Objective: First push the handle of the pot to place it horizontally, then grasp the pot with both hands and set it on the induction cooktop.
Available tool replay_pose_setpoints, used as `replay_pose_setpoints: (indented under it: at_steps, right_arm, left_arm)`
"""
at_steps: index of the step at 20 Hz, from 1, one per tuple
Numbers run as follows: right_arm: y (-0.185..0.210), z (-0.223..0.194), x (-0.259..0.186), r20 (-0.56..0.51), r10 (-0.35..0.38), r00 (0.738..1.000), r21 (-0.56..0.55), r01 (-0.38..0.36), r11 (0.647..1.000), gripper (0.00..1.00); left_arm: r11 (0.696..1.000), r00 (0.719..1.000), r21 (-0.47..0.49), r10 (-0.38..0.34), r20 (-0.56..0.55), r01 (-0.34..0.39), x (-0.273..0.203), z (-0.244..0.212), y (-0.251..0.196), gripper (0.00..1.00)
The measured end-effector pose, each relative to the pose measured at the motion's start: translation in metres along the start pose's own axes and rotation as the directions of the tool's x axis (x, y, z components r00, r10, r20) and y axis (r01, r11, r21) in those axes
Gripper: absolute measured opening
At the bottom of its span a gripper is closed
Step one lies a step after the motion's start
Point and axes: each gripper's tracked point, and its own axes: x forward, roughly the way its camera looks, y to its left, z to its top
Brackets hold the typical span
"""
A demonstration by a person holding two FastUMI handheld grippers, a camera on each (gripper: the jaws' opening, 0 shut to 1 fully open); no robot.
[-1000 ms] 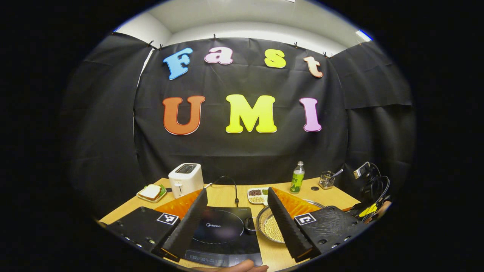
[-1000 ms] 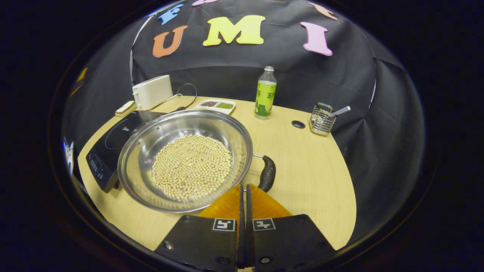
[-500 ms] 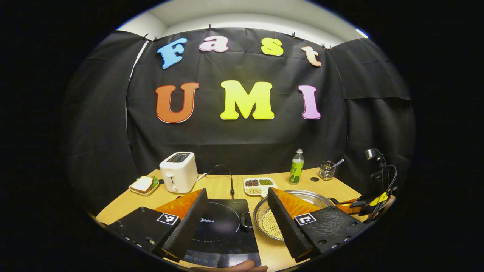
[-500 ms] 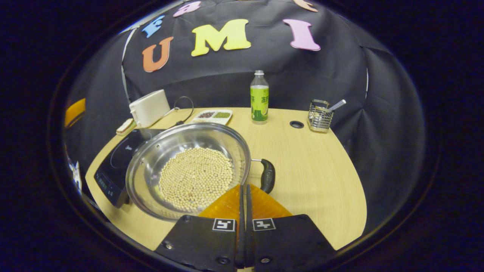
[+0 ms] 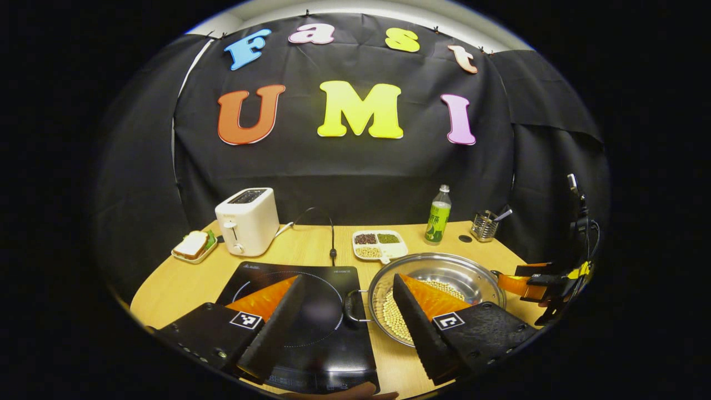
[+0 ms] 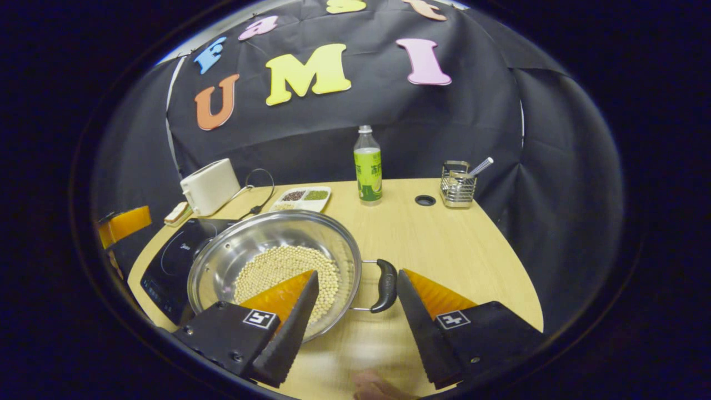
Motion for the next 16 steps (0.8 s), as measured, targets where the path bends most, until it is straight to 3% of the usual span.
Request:
replay_pose_setpoints:
  at_steps: [4, 10, 14, 16]
  right_arm:
    - [-0.014, 0.001, 0.007, -0.016, -0.085, 0.996, -0.006, 0.085, 0.996, 0.9]
    - [-0.01, -0.002, 0.022, -0.042, -0.085, 0.995, 0.019, 0.086, 0.996, 0.9]
    - [-0.023, -0.02, 0.04, -0.118, -0.144, 0.983, -0.001, 0.145, 0.99, 0.9]
    - [-0.022, -0.023, 0.047, -0.131, -0.135, 0.982, 0.015, 0.139, 0.99, 0.9]
  left_arm:
    - [1.0, 0.995, 0.009, 0.0, -0.096, 0.001, 0.024, -0.031, -0.004, 0.96]
    - [1.0, 0.982, 0.002, -0.004, -0.189, 0.005, 0.055, -0.059, -0.009, 0.96]
    - [1.0, 0.967, -0.011, 0.011, -0.254, -0.014, 0.075, -0.078, -0.005, 0.96]
    - [0.999, 0.957, -0.03, 0.004, -0.289, -0.013, 0.083, -0.087, -0.006, 0.96]
